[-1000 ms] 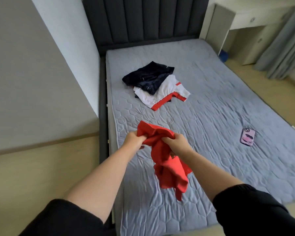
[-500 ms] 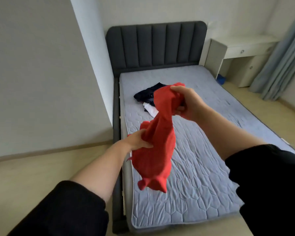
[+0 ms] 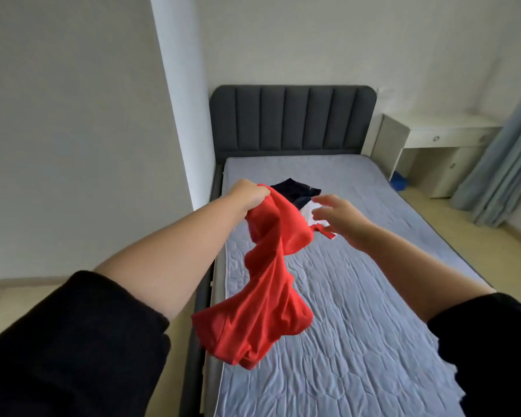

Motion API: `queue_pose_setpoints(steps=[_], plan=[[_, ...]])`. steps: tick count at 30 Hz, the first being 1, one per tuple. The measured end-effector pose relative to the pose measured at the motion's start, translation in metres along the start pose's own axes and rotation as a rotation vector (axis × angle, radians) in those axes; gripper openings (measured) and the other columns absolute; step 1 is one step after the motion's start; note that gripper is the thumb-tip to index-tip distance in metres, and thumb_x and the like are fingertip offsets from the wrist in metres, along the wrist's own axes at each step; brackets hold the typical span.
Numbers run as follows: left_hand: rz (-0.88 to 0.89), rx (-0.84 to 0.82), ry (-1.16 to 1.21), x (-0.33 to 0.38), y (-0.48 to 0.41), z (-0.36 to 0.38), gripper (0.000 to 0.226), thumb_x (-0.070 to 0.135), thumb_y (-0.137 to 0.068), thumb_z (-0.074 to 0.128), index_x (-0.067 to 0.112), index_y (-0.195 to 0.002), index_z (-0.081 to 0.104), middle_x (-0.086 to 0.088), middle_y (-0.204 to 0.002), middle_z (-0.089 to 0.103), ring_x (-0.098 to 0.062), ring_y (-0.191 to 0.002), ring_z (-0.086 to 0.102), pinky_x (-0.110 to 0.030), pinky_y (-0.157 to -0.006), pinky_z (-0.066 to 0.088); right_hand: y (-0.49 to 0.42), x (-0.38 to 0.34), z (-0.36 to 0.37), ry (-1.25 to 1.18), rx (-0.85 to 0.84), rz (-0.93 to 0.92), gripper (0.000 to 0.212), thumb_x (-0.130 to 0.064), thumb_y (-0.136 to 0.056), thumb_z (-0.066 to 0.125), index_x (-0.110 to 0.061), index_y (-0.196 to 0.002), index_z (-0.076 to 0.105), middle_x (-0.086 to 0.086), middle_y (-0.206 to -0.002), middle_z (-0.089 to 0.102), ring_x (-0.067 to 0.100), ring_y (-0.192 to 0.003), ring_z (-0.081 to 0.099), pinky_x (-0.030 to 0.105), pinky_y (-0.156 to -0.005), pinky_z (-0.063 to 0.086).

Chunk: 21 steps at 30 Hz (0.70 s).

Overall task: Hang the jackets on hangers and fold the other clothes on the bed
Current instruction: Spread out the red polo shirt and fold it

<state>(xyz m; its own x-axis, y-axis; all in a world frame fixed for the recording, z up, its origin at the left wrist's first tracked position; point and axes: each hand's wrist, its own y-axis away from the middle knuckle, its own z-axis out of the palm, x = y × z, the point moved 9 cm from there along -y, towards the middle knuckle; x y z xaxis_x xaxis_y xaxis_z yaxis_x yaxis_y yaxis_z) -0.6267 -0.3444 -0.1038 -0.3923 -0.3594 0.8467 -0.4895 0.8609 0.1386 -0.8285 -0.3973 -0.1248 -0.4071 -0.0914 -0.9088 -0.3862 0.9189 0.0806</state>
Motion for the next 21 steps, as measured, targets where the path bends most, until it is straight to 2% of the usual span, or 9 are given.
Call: queue_pose_setpoints(steps=[2, 5, 8, 11, 14, 16, 18, 20, 21], plan=[[0.047, 0.048, -0.181, 0.016, 0.009, -0.002, 0.021, 0.018, -0.089, 0.052, 0.002, -0.08, 0.061, -0.017, -0.084, 0.061, -0.034, -0.087, 0.06, -0.03, -0.065, 0.043, 0.01, 0.008, 0.006, 0.187, -0.042, -0.049, 0.036, -0.016, -0.089, 0.059, -0.015, -0.125, 0.06, 0.002, -0.104, 0.063, 0.015, -0.083, 0.06, 0.023, -0.07, 0.048], [0.066, 0.064, -0.352, 0.032, 0.014, 0.001, 0.02, 0.015, -0.089, 0.051, -0.001, -0.081, 0.058, -0.021, -0.076, 0.054, -0.033, -0.077, 0.058, -0.034, -0.061, 0.046, 0.019, 0.019, 0.02, 0.3, -0.099, -0.066, 0.037, -0.027, -0.088, 0.065, -0.014, -0.122, 0.06, 0.001, -0.105, 0.065, 0.012, -0.087, 0.06, 0.024, -0.079, 0.047], [-0.074, 0.001, -0.06, 0.029, 0.016, 0.01, 0.017, 0.01, -0.091, 0.049, 0.008, -0.074, 0.047, -0.009, -0.07, 0.044, -0.02, -0.057, 0.042, -0.024, -0.049, 0.031, 0.024, 0.019, 0.033, 0.278, -0.088, -0.117, 0.048, -0.035, -0.084, 0.07, -0.017, -0.124, 0.049, 0.001, -0.105, 0.062, 0.014, -0.088, 0.059, 0.027, -0.078, 0.048], [-0.194, -0.066, 0.348, 0.03, 0.021, 0.023, 0.016, 0.003, -0.093, 0.045, 0.011, -0.079, 0.051, -0.006, -0.072, 0.047, -0.017, -0.057, 0.045, -0.025, -0.05, 0.039, 0.029, 0.015, 0.042, 0.25, -0.035, -0.204, 0.051, -0.032, -0.08, 0.073, -0.02, -0.12, 0.045, -0.005, -0.1, 0.057, 0.007, -0.085, 0.056, 0.022, -0.07, 0.044], [-0.214, -0.097, 0.555, 0.037, 0.031, 0.026, 0.026, 0.0, -0.094, 0.043, 0.01, -0.071, 0.05, -0.003, -0.066, 0.048, -0.013, -0.05, 0.048, -0.019, -0.037, 0.043, 0.028, 0.018, 0.041, 0.257, 0.041, -0.22, 0.011, -0.016, -0.082, 0.068, -0.019, -0.088, 0.059, -0.006, -0.079, 0.06, 0.008, -0.071, 0.055, 0.025, -0.066, 0.044], [-0.22, -0.11, 0.648, 0.038, 0.038, 0.024, 0.029, -0.002, -0.093, 0.041, 0.009, -0.068, 0.049, -0.004, -0.063, 0.047, -0.01, -0.035, 0.049, -0.015, -0.032, 0.041, 0.026, 0.022, 0.032, 0.18, 0.096, -0.166, 0.024, -0.009, -0.087, 0.061, -0.025, -0.069, 0.058, -0.01, -0.06, 0.055, 0.005, -0.055, 0.049, 0.016, -0.052, 0.04], [-0.208, -0.069, 0.711, 0.035, 0.041, 0.013, 0.029, -0.005, -0.091, 0.039, 0.008, -0.067, 0.048, -0.004, -0.062, 0.044, -0.01, -0.03, 0.046, -0.016, -0.034, 0.041, 0.022, 0.03, 0.024, -0.005, 0.103, -0.067, 0.019, -0.01, -0.091, 0.057, -0.016, -0.075, 0.064, -0.002, -0.062, 0.057, 0.012, -0.058, 0.049, 0.017, -0.052, 0.04], [-0.175, -0.017, 0.695, 0.034, 0.042, -0.002, 0.027, -0.011, -0.086, 0.035, 0.009, -0.076, 0.051, -0.004, -0.065, 0.04, -0.014, -0.044, 0.044, -0.022, -0.045, 0.039, 0.02, 0.031, 0.02, -0.194, 0.075, 0.003, 0.016, -0.011, -0.094, 0.055, 0.0, -0.092, 0.067, 0.01, -0.073, 0.056, 0.02, -0.068, 0.049, 0.031, -0.064, 0.04], [-0.144, -0.02, 0.66, 0.035, 0.042, -0.007, 0.035, -0.015, -0.082, 0.033, 0.011, -0.092, 0.054, -0.005, -0.07, 0.041, -0.016, -0.055, 0.043, -0.025, -0.051, 0.039, 0.02, 0.028, 0.016, -0.257, 0.072, 0.026, 0.018, -0.009, -0.093, 0.054, 0.004, -0.099, 0.065, 0.012, -0.076, 0.056, 0.022, -0.07, 0.049, 0.035, -0.068, 0.039]])
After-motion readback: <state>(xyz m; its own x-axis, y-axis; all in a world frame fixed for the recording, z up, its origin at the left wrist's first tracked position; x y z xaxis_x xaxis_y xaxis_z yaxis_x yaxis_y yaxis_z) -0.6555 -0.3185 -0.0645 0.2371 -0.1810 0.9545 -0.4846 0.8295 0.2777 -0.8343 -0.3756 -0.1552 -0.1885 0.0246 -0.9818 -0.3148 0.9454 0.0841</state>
